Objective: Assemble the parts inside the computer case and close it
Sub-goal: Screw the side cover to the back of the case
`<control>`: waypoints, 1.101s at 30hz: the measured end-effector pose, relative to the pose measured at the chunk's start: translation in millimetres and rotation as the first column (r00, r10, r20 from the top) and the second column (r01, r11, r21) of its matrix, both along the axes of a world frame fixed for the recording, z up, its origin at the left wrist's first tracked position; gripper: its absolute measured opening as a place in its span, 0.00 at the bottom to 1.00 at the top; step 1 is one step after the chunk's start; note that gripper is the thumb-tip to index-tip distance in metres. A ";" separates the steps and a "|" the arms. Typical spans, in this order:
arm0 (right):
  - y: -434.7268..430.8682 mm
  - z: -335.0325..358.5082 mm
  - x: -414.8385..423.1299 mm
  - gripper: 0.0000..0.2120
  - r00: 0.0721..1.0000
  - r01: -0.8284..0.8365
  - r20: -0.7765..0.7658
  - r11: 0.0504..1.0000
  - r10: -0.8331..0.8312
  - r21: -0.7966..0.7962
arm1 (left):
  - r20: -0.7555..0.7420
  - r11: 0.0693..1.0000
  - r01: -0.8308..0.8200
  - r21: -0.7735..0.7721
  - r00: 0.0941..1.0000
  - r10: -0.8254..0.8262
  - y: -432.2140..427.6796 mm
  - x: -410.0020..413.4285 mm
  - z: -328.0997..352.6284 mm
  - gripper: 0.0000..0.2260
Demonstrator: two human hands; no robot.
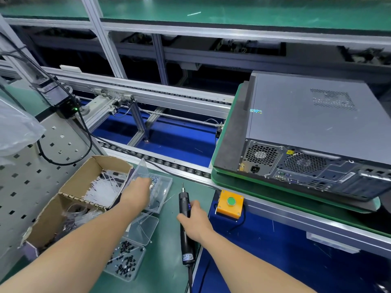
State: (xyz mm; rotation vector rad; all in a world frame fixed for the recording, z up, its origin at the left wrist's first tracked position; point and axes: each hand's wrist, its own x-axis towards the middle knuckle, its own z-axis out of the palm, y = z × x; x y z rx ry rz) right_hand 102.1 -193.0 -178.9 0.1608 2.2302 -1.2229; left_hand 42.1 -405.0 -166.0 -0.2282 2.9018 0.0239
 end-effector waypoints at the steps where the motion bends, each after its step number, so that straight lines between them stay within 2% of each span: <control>1: 1.4 0.0 0.5 0.17 1.000 0.006 0.004 1.000 -0.005 -0.016 | -0.003 1.000 -0.018 0.020 1.000 0.019 1.7 0.4 3.9 0.12; 5: 0.8 3.2 3.0 0.15 0.999 0.044 0.025 0.995 -0.042 -0.084 | -0.029 0.971 -0.148 0.188 0.987 0.156 5.3 3.9 13.1 0.09; 9: -4.5 11.4 1.5 0.09 0.965 0.254 0.149 0.918 -0.218 -0.304 | -0.029 0.882 -0.241 0.405 0.961 0.276 17.5 17.5 14.6 0.07; 11: -5.3 16.7 -0.5 0.10 0.949 0.314 0.132 0.894 -0.286 -0.319 | -0.001 0.828 -0.197 0.525 0.973 0.232 30.3 28.7 15.2 0.05; 14: -1.7 30.4 -5.1 0.15 0.951 0.310 0.093 0.896 -0.295 -0.319 | -0.004 0.792 -0.093 0.604 0.993 0.120 56.2 41.4 22.6 0.03; 17: 8.2 39.6 -12.3 0.12 0.951 0.308 0.064 0.915 -0.302 -0.262 | 0.013 0.697 -0.074 0.713 0.996 0.092 79.4 45.6 24.5 0.06; 21: 30.5 49.2 -15.9 0.12 0.934 0.355 0.028 0.912 -0.357 -0.204 | 0.054 0.489 -0.142 0.861 0.980 0.189 98.4 51.0 24.1 0.05; 23: 42.7 53.8 -17.0 0.12 0.935 0.353 0.033 0.912 -0.354 -0.208 | 0.086 0.355 -0.166 0.920 0.969 0.231 108.4 53.9 22.6 0.04; 29: 79.0 65.9 -19.6 0.07 0.946 0.317 -0.001 0.928 -0.323 -0.195 | 0.171 0.085 -0.205 0.975 0.938 0.303 142.5 64.6 18.5 0.04; 30: 81.4 66.4 -20.8 0.07 0.943 0.324 -0.012 0.926 -0.333 -0.195 | 0.231 -0.002 -0.243 0.970 0.919 0.319 143.9 65.3 16.8 0.05; 33: 96.7 76.4 -22.5 0.09 0.937 0.328 -0.054 0.924 -0.345 -0.198 | 0.474 -0.347 -0.359 0.867 0.810 0.346 161.5 62.6 21.1 0.07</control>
